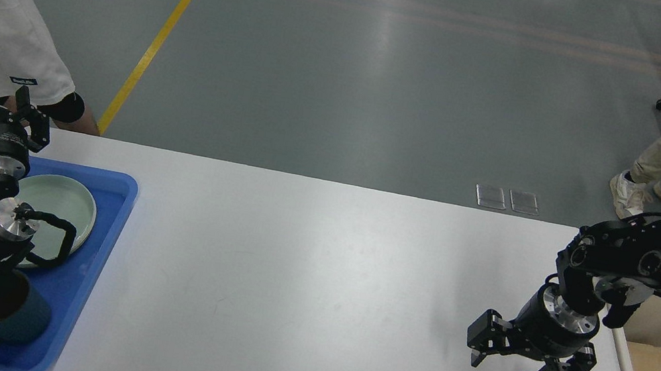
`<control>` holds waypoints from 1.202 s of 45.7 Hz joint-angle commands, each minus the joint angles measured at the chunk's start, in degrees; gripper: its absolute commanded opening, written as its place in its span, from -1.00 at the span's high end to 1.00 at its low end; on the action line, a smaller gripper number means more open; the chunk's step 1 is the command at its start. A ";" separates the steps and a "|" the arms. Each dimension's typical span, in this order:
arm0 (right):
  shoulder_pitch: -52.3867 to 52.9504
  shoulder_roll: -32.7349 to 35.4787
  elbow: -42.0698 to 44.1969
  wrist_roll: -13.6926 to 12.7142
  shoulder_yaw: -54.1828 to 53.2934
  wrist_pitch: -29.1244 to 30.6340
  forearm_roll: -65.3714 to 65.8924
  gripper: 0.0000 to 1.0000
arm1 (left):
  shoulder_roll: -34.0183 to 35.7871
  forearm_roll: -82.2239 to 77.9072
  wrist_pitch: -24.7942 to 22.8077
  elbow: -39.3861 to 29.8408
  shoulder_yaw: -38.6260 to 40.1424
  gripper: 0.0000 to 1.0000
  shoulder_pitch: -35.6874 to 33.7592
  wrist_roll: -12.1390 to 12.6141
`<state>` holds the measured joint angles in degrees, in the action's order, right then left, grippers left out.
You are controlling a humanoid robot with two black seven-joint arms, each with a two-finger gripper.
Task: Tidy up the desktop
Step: 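Close the right gripper on the red can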
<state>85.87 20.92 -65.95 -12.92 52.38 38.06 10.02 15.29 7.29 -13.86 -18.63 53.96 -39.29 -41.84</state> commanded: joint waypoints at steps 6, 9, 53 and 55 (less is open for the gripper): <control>-5.01 0.17 3.45 0.00 0.70 -1.59 0.44 -1.00 | 0.00 0.00 -0.03 0.00 0.00 -0.93 0.00 0.00; -6.67 0.17 4.68 0.00 0.79 -1.67 0.52 -1.00 | 0.00 0.00 0.06 0.00 0.00 -0.93 0.00 0.00; -15.56 -0.44 5.48 -0.09 0.97 -19.52 0.08 0.34 | 0.00 0.00 -0.03 0.00 0.00 -0.93 0.00 -0.18; -15.64 -0.53 5.39 -0.09 0.97 -19.52 0.08 0.48 | 0.00 0.00 -0.03 0.00 0.00 -0.93 0.00 -0.18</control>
<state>70.31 20.44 -60.42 -13.00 53.35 18.59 10.11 15.29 7.29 -13.86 -18.65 53.96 -39.29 -41.96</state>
